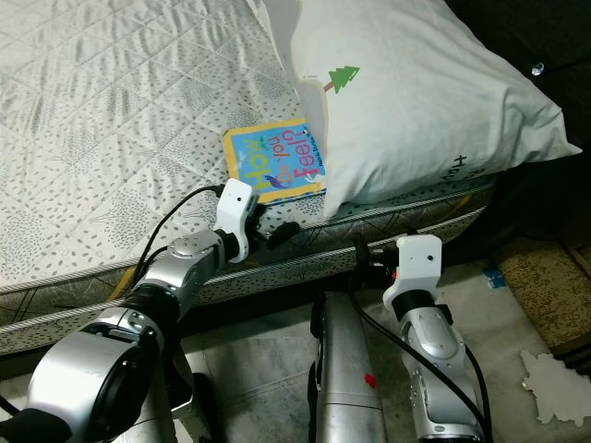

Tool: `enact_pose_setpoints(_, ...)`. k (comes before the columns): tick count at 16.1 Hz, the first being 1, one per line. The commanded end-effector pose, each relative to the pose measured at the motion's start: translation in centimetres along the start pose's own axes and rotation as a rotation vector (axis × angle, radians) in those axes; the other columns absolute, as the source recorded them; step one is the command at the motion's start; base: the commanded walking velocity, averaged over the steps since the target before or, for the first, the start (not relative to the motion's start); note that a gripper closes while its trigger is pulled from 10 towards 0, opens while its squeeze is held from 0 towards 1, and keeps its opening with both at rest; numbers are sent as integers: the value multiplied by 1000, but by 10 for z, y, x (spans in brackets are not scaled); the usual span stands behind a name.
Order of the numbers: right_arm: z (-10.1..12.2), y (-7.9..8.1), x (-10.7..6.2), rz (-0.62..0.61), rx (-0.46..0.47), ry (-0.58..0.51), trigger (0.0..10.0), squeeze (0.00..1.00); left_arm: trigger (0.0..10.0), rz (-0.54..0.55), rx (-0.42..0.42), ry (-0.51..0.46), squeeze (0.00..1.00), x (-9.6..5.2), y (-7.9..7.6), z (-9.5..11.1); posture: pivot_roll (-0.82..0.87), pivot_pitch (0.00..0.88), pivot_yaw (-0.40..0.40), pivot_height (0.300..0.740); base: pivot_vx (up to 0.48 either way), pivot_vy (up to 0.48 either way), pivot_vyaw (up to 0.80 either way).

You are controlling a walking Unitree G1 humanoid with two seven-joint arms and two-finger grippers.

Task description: Clean up the room

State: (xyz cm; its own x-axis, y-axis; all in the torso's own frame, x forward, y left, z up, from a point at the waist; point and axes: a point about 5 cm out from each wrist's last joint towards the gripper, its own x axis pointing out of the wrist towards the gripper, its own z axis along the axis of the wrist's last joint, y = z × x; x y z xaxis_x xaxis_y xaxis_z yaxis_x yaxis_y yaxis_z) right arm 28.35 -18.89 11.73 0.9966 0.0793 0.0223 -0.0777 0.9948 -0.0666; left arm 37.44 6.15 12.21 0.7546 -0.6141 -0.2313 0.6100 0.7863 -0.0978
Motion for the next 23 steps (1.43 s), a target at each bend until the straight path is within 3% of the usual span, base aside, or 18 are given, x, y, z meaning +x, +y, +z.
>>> enact_pose_setpoints(1, -4, -3, -1, -8, -1, 13, 10000, 0, 10000, 59, -45, 98, 0, -10, 10, -29, -89, 238, -32, 509, 0, 0, 0)
enact_pose_setpoints(5, -3, -2, 2, -2, -1, 7, 10000, 0, 10000, 49, -50, 64, 0, -7, 5, -24, -83, 230, -35, 509, 0, 0, 0)
enact_pose_setpoints(11, 0, 7, 13, 19, 18, -15, 10000, 0, 10000, -3, -30, -119, 0, -8, -11, -1, -53, 206, -37, 509, 0, 0, 0)
enact_pose_setpoints(16, 6, 25, 29, 45, -9, -40, 10000, 0, 10000, -47, 54, -216, 0, -35, -24, 8, -14, 161, -24, 509, 0, 0, 0)
enact_pose_setpoints(19, 8, 34, 37, 64, 47, -63, 10000, 0, 10000, 68, 57, -275, 0, -60, -16, 5, 9, 130, -14, 509, 0, 0, 0)
enact_pose_setpoints(21, 17, 41, 46, 76, 89, -112, 10000, 0, 10000, 327, 116, -275, 0, -86, 5, -6, 21, 100, -8, 509, 0, 0, 0)
enact_pose_setpoints(23, 22, 45, 51, 80, 106, -134, 10000, 0, 10000, 464, 95, -265, 0, -107, 21, -14, 30, 88, -9, 528, 0, 0, 0)
